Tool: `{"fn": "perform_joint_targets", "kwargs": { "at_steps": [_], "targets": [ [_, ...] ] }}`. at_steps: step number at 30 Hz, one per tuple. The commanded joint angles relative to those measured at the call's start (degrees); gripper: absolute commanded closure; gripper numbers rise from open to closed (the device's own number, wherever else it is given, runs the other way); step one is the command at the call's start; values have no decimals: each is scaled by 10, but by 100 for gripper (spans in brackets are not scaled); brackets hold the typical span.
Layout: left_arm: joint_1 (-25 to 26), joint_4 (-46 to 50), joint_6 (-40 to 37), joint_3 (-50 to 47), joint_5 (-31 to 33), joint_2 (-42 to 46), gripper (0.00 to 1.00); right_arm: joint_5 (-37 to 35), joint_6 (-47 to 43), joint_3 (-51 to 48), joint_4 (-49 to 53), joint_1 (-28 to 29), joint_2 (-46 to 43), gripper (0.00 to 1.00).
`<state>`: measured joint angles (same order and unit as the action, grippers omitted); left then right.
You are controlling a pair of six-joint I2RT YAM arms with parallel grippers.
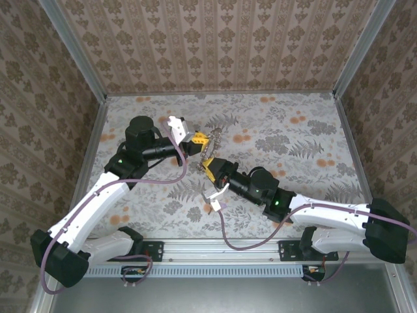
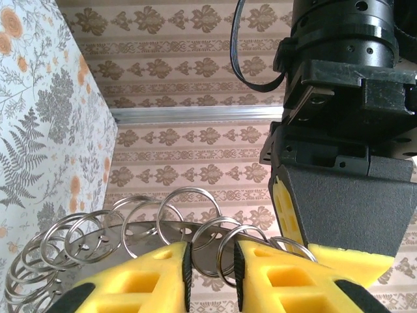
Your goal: Put the keys on the keyring
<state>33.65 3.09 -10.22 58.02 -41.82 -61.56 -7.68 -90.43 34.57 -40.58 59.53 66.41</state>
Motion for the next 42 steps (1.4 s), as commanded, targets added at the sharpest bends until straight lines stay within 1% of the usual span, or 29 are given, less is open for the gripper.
{"fn": "perform_joint_targets", "kwargs": {
  "at_steps": [1, 5, 12, 19, 24, 29, 36, 40, 42],
  "targets": [
    [-1, -26, 10, -4, -4, 8, 100, -18, 14, 4, -38, 2, 1, 77],
    [-1, -27, 10, -4, -2, 8, 100, -19, 16, 2, -40, 2, -2, 79],
    [-1, -27, 8, -3, 1, 7, 100, -26, 16, -2, -53, 2, -6, 79],
    [-1, -28, 7, -3, 5, 7, 100, -18, 21, -5, -51, 2, -13, 82],
    [-2, -26, 6, -8, 14, 11, 100, -12, 39, -15, -46, 2, -31, 81],
    [-2, -29, 8, -10, 13, 11, 100, 12, 60, -24, -13, 1, -60, 79],
    [-2, -32, 12, -11, 10, 9, 100, 16, 71, -24, -1, 0, -67, 79],
    [-2, -31, 13, -11, 10, 9, 100, 26, 77, -25, 9, -3, -70, 77],
    [-2, -31, 13, -10, 10, 9, 100, 28, 83, -26, 8, -4, -72, 82]
  ]
}}
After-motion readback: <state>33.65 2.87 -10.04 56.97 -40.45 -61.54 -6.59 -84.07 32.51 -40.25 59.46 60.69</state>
